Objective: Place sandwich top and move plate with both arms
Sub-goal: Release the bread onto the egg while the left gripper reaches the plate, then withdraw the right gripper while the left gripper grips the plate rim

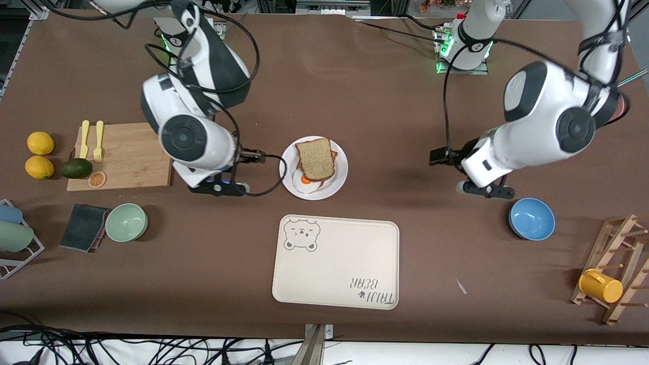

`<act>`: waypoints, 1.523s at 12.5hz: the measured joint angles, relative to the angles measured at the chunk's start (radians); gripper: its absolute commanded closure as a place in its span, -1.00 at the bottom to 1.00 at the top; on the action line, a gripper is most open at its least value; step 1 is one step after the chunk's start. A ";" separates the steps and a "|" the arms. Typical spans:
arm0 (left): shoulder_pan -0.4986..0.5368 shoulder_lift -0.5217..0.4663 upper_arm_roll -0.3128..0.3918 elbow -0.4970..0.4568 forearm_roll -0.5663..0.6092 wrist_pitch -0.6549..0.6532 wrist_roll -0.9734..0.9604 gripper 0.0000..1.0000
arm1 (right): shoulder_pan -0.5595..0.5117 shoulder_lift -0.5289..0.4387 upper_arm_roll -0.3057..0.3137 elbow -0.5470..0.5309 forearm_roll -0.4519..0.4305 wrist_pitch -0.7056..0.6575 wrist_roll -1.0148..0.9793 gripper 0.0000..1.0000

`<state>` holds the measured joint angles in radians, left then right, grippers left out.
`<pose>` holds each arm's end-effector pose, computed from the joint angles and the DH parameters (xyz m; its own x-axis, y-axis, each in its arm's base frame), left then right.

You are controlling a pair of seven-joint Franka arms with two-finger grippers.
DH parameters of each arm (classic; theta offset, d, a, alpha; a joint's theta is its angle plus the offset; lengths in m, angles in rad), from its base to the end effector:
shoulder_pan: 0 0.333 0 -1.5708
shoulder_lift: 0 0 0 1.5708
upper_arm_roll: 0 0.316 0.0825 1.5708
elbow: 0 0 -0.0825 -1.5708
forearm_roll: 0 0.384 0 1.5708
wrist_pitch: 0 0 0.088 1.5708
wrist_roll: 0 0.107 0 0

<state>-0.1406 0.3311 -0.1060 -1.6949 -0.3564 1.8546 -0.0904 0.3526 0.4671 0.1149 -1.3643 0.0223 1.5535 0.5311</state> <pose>0.6082 -0.1752 0.3962 0.9740 -0.0596 -0.2184 0.0156 -0.9448 0.3273 0.5969 0.2892 0.4335 0.9593 -0.0789 -0.2711 -0.0608 -0.9954 0.0744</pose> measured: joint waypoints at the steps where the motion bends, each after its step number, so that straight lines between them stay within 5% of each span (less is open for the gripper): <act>1: 0.000 0.043 0.000 0.002 -0.091 0.035 0.018 -1.00 | -0.042 -0.073 0.000 -0.070 -0.008 0.006 -0.038 -1.00; 7: -0.004 0.228 -0.004 0.012 -0.549 0.165 0.347 -1.00 | -0.303 -0.409 -0.016 -0.322 -0.032 0.015 -0.411 -1.00; 12: -0.023 0.348 -0.012 0.010 -0.832 0.211 0.757 -0.96 | -0.330 -0.461 -0.089 -0.304 -0.046 -0.032 -0.514 -1.00; 14: -0.036 0.373 -0.038 -0.003 -0.886 0.214 0.841 -0.81 | -0.336 -0.460 -0.099 -0.275 -0.046 -0.071 -0.517 -1.00; 16: -0.044 0.384 -0.056 -0.034 -0.914 0.220 0.920 -0.43 | -0.336 -0.453 -0.098 -0.269 -0.046 -0.071 -0.516 -1.00; 19: -0.068 0.393 -0.063 -0.102 -1.024 0.222 1.083 -0.30 | -0.335 -0.437 -0.098 -0.268 -0.046 -0.044 -0.509 -1.00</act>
<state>-0.2083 0.7246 -0.1693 -1.7967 -1.3807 2.0765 0.9924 0.0173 0.0303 0.0166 -1.6326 -0.0240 1.5096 0.0220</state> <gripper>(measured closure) 0.304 0.000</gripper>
